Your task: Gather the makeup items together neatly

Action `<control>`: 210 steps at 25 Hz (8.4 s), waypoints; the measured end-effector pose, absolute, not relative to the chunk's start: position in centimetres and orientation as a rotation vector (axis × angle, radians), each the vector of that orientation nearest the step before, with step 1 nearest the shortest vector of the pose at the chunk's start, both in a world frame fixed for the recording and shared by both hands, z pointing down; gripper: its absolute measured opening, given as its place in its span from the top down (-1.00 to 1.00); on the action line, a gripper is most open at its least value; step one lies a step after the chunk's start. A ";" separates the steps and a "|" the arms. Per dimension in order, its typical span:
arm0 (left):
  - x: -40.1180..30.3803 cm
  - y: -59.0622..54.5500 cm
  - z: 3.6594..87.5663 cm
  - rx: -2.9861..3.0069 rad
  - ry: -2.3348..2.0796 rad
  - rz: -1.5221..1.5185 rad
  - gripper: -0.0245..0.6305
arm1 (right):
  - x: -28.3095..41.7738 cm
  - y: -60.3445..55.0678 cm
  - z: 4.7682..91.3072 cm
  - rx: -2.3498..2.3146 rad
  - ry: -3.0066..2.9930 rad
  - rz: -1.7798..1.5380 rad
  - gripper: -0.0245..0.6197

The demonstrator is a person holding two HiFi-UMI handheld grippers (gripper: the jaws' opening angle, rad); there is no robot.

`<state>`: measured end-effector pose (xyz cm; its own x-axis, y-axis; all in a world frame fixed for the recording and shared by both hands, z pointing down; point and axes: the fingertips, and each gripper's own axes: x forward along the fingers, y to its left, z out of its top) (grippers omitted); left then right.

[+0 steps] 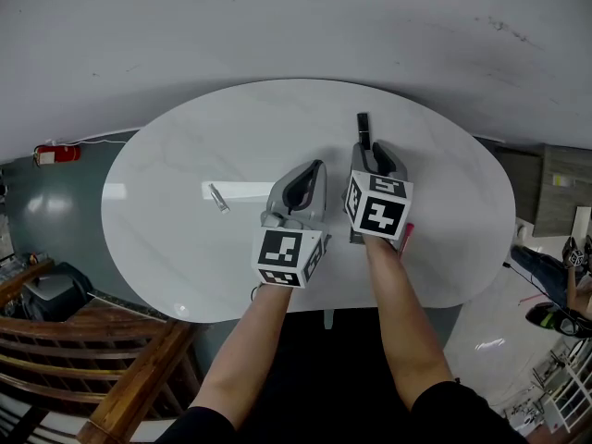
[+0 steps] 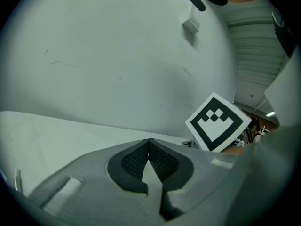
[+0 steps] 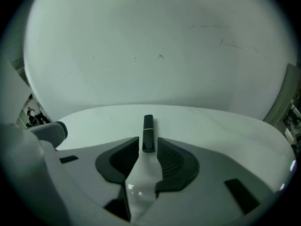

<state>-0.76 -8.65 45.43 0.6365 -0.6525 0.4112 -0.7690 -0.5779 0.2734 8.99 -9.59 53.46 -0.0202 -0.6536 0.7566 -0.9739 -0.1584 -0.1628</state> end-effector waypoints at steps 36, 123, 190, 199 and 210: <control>2.6 3.5 42.3 2.562 -0.867 0.424 0.90 | 6.7 4.0 45.2 1.807 -1.920 0.774 0.87; 7.5 -2.1 45.0 2.502 -0.945 0.488 0.90 | 13.5 -2.0 49.5 1.780 -1.861 1.063 0.78; 0.5 -2.6 44.4 2.445 -1.046 0.445 0.90 | 4.6 -4.1 46.3 1.654 -2.067 1.144 0.87; -3.5 -1.2 43.2 2.444 -1.098 0.423 0.90 | 1.1 -2.0 43.8 1.629 -2.162 1.038 0.88; -6.9 -0.2 43.3 2.455 -1.142 0.451 0.90 | -2.8 0.7 43.6 1.585 -2.202 0.896 0.88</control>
